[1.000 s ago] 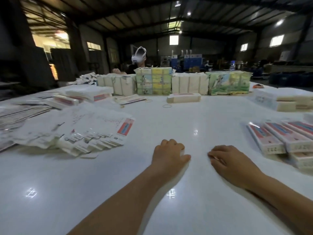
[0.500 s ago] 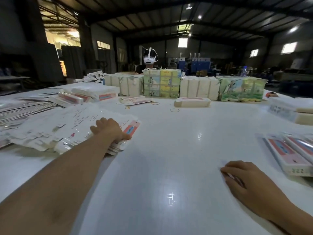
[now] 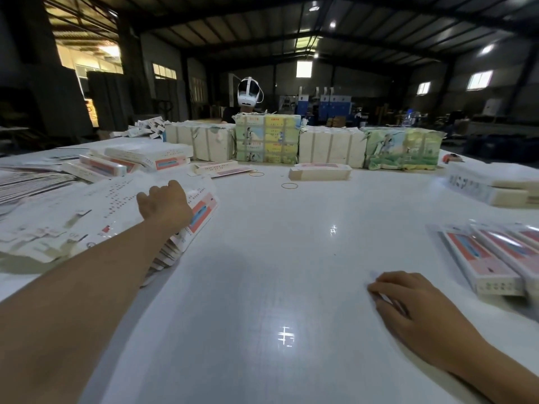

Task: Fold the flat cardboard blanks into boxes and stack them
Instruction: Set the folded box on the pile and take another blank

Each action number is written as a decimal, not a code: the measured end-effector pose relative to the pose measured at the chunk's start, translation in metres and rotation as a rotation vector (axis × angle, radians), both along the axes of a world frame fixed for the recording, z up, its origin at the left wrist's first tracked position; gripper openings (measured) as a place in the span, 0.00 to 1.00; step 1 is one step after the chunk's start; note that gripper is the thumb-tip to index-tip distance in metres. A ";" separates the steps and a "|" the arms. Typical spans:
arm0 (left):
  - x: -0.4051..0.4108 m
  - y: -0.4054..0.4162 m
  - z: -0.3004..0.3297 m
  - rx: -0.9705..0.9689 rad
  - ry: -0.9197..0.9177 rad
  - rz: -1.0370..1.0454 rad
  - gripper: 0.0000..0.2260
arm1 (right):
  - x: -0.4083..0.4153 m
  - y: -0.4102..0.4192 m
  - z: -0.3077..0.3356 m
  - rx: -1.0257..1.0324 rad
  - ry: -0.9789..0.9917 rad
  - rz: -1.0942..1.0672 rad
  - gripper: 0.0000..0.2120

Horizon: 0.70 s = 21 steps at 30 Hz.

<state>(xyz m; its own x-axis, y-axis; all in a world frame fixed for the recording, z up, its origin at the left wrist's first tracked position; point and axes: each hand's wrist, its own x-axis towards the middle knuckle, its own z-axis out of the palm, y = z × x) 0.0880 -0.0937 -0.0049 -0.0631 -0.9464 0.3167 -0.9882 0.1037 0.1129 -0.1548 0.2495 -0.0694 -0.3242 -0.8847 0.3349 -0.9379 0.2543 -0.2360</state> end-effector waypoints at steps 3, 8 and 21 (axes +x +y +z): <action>-0.010 0.018 0.015 0.104 0.384 -0.242 0.09 | -0.001 -0.001 0.000 0.005 -0.004 0.011 0.14; -0.042 0.100 0.027 0.487 0.932 -0.641 0.02 | 0.001 -0.003 0.009 -0.199 -0.344 -0.076 0.19; -0.078 0.220 -0.022 0.299 0.106 -0.963 0.35 | 0.004 0.016 0.033 -0.437 -1.466 -0.087 0.11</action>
<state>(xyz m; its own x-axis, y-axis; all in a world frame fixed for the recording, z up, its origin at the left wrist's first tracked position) 0.0102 0.1259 -0.0266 -0.8266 -0.5490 0.1235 -0.4824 0.8044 0.3467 -0.1506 0.2652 -0.0364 -0.6352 -0.7665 -0.0950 0.1938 -0.0392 -0.9803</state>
